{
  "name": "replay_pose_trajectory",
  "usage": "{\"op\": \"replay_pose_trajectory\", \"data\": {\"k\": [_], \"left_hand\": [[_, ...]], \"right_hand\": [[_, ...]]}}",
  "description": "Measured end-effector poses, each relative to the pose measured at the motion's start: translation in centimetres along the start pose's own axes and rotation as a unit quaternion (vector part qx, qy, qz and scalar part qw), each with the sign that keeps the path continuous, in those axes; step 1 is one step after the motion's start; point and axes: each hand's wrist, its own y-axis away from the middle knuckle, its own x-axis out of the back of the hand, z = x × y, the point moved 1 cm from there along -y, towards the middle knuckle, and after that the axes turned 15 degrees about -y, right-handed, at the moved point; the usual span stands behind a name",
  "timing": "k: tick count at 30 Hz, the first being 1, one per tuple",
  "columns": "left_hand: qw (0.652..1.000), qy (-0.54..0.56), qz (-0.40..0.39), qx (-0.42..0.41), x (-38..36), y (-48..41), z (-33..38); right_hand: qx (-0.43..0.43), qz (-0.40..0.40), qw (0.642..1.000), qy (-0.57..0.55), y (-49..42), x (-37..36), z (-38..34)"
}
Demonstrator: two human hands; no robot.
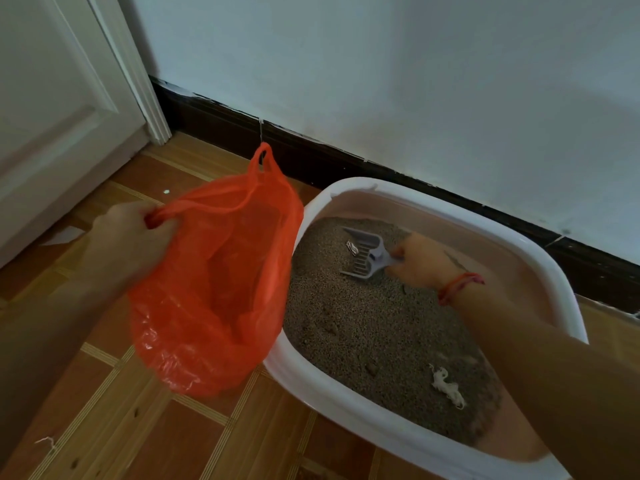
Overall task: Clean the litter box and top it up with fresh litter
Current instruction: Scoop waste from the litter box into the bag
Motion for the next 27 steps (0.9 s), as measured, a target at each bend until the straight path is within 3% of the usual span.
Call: {"op": "replay_pose_trajectory", "data": {"k": [11, 15, 27], "left_hand": [[1.0, -0.005, 0.028, 0.011, 0.4, 0.2, -0.3], [1.0, 0.0, 0.025, 0.019, 0.6, 0.5, -0.1], [0.999, 0.024, 0.032, 0.013, 1.6, 1.3, 0.5]], "right_hand": [[0.002, 0.018, 0.987, -0.16, 2.5, 2.7, 2.2], [0.015, 0.063, 0.988, -0.142, 2.9, 4.1, 2.8], [0.017, 0.075, 0.983, -0.168, 4.1, 4.4, 3.5]]}}
